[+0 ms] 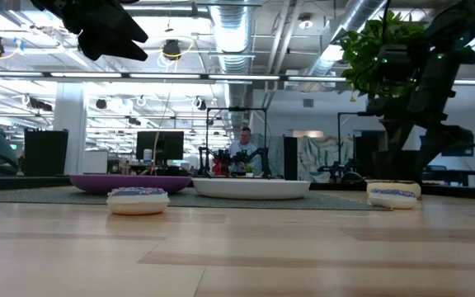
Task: Pick & Place donuts
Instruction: Put the large brown donut on the white plate
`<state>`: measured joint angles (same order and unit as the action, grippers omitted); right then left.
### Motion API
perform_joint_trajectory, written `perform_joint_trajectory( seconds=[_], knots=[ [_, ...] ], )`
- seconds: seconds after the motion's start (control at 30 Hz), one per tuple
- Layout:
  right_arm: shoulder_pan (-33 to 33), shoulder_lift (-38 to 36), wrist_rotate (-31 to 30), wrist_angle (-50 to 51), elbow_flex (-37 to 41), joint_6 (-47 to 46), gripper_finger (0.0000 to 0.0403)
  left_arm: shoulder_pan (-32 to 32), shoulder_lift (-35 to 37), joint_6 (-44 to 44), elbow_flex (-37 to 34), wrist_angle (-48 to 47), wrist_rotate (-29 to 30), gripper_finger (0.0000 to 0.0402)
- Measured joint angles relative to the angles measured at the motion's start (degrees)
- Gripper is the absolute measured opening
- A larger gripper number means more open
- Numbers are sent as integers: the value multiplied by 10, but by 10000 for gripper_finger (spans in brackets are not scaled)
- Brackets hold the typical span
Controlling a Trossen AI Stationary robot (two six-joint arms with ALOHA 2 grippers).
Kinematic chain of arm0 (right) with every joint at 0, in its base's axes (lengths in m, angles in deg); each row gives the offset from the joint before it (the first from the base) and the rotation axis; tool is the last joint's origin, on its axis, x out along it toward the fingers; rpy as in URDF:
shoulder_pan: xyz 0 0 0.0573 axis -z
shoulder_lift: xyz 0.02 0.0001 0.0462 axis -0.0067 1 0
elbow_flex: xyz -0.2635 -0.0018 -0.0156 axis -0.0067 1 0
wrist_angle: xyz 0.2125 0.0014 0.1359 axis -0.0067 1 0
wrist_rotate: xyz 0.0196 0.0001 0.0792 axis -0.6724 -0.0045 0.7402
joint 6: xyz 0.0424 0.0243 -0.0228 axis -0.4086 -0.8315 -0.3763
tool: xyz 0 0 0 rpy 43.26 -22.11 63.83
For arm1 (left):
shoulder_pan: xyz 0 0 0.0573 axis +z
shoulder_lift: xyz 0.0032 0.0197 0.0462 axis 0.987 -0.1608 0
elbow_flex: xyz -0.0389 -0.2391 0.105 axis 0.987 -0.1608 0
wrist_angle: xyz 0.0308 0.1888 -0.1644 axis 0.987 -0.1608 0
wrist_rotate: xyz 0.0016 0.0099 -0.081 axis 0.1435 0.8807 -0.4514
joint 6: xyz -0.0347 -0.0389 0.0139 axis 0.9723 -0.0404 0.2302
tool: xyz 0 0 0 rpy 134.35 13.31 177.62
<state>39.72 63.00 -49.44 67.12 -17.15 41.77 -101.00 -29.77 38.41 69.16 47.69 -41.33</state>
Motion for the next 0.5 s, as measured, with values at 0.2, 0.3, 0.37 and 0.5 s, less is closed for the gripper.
perform_joint_trajectory(
  seconds=[0.2, 0.3, 0.37, 0.5],
  knots=[
    [4, 38, -15, -1, 0, 10, 253, 0, 0, 3, 0, 0, 0, 251],
    [-9, 57, -15, -1, 1, 10, 246, 0, 0, 4, 0, 0, 0, 251],
    [-18, 64, -19, -3, 1, 10, 241, 0, 0, 4, 0, 0, 0, 251],
    [-28, 73, -21, -11, 1, 10, 239, 0, 0, 6, 0, 0, 0, 251]
  ],
)
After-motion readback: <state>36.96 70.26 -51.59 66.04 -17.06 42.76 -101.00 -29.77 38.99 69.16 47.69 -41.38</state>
